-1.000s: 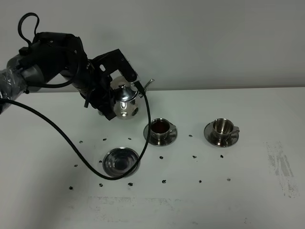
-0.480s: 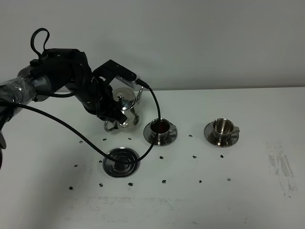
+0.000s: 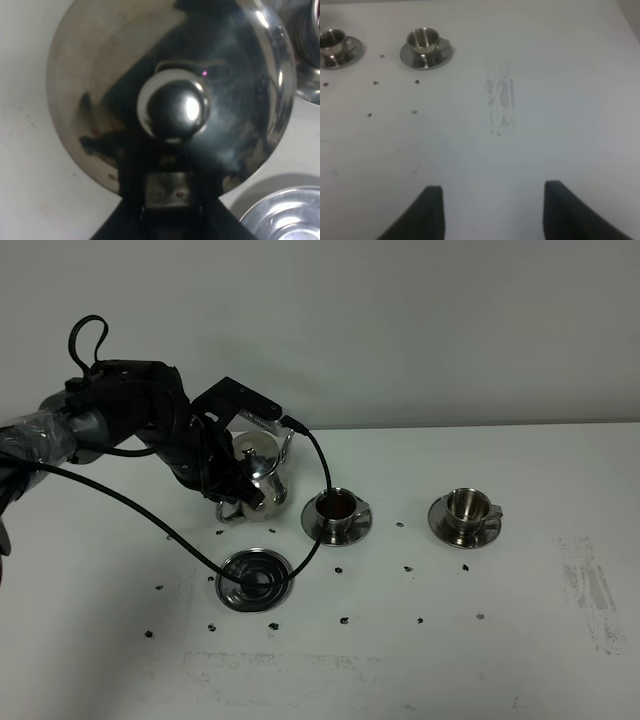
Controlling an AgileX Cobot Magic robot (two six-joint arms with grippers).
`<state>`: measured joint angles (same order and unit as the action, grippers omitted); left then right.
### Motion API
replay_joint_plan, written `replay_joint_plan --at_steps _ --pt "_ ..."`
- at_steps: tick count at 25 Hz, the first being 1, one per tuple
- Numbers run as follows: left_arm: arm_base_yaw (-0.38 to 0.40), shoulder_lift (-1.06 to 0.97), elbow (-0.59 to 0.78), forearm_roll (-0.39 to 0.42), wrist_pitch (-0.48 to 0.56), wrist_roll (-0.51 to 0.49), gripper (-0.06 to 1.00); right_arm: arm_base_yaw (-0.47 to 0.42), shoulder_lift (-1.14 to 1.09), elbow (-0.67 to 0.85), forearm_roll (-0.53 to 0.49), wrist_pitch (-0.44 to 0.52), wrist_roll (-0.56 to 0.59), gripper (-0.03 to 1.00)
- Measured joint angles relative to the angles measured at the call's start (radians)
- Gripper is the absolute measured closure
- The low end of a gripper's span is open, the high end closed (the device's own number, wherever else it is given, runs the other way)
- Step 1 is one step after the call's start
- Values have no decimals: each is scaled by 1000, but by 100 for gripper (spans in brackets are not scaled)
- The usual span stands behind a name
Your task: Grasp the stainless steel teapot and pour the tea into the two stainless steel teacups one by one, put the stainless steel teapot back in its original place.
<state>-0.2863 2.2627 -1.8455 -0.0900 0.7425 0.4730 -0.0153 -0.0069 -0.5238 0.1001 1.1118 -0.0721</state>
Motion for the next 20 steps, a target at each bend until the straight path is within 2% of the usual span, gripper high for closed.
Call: replay_joint_plan --at_steps 5,9,13,20 --pt "-30 -57 -29 50 84 56 72 0 0 0 0 0 0 54" --pt "-62 -62 -144 66 169 125 72 0 0 0 0 0 0 54" --pt "-95 -33 -269 71 197 187 72 0 0 0 0 0 0 54" --pt "-164 140 -542 64 252 222 72 0 0 0 0 0 0 54"
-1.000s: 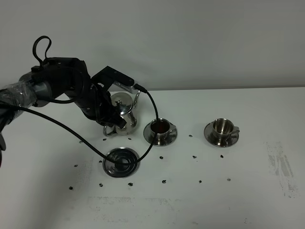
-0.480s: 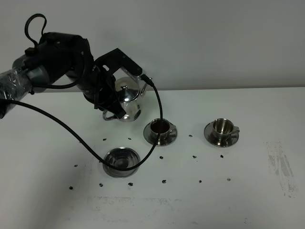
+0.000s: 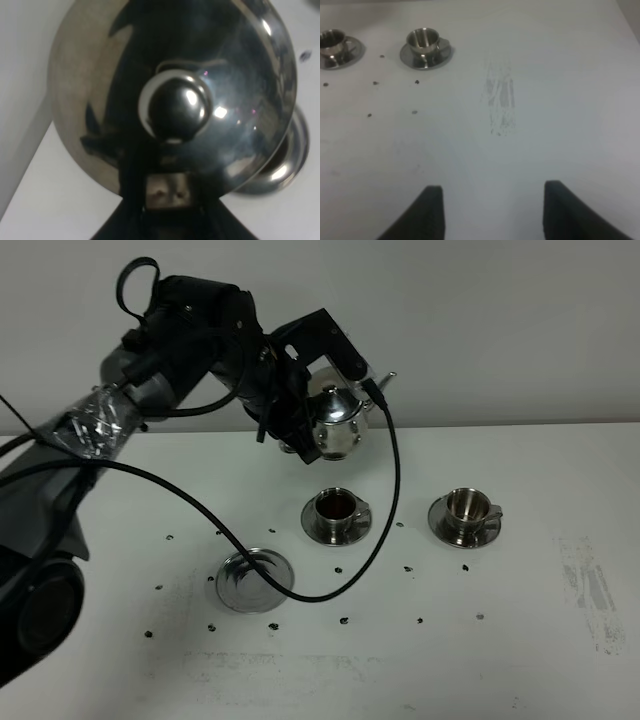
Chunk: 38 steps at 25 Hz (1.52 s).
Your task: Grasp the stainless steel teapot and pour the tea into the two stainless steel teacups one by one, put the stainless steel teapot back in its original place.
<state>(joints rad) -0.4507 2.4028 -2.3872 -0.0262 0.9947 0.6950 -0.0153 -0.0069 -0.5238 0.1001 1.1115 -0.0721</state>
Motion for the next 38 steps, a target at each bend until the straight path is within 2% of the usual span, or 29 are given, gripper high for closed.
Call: replay_joint_plan --at_steps 4,7,14,29,38 --pt "-38 108 -150 -2 33 53 72 0 0 0 0 0 0 54" --pt "-59 151 -194 -3 31 106 72 0 0 0 0 0 0 54" --pt "-83 182 -202 36 -15 318 72 0 0 0 0 0 0 54" --pt "-111 209 -202 127 -90 657 72 0 0 0 0 0 0 54" --pt "-131 217 -202 229 -128 679 72 0 0 0 0 0 0 54"
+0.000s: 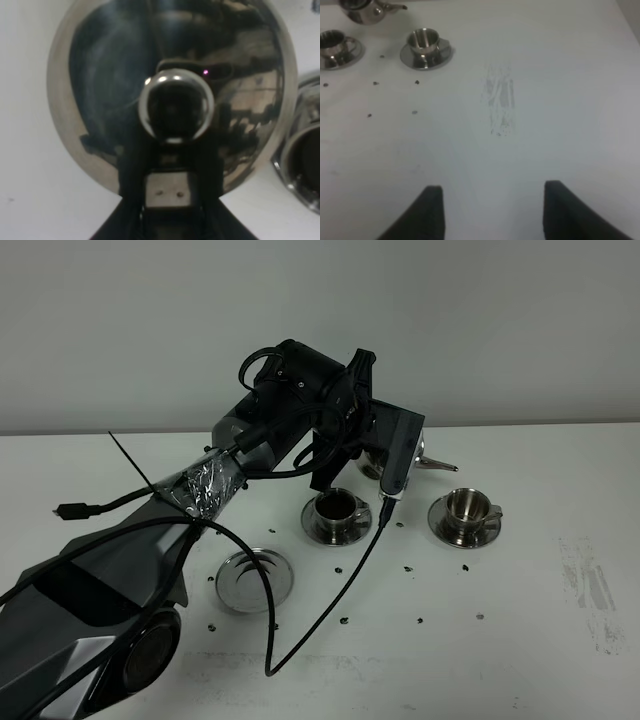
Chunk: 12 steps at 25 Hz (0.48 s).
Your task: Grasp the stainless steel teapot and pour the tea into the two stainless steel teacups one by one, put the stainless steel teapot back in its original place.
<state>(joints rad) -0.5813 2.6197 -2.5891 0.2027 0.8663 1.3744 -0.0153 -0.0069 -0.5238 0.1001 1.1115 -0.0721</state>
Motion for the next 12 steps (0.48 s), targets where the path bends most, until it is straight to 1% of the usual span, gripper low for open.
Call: replay_joint_plan --at_steps 7,12 --pt "-22 0 0 50 -14 0 72 0 0 0 0 0 0 54" --pt "-37 1 0 68 -14 50 72 0 0 0 0 0 0 54"
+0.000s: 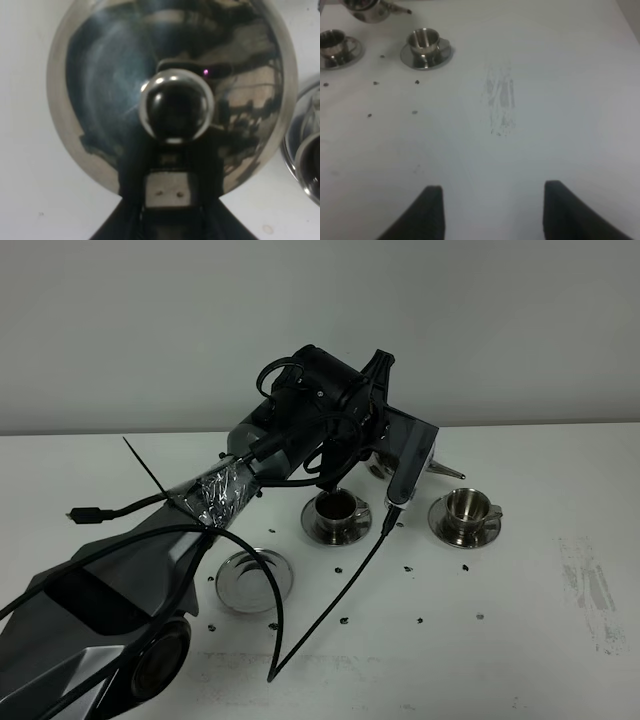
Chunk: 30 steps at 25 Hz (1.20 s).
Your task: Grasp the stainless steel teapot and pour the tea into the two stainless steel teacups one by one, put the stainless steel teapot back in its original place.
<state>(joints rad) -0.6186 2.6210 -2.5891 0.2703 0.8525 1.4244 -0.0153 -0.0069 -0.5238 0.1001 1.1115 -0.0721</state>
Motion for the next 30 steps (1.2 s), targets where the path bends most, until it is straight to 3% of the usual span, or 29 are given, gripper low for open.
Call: replay_joint_plan --at_steps 6,30 --pt "-12 13 0 29 3 51 72 0 0 0 0 0 0 54" --pt "-36 20 0 140 -50 76 72 0 0 0 0 0 0 54"
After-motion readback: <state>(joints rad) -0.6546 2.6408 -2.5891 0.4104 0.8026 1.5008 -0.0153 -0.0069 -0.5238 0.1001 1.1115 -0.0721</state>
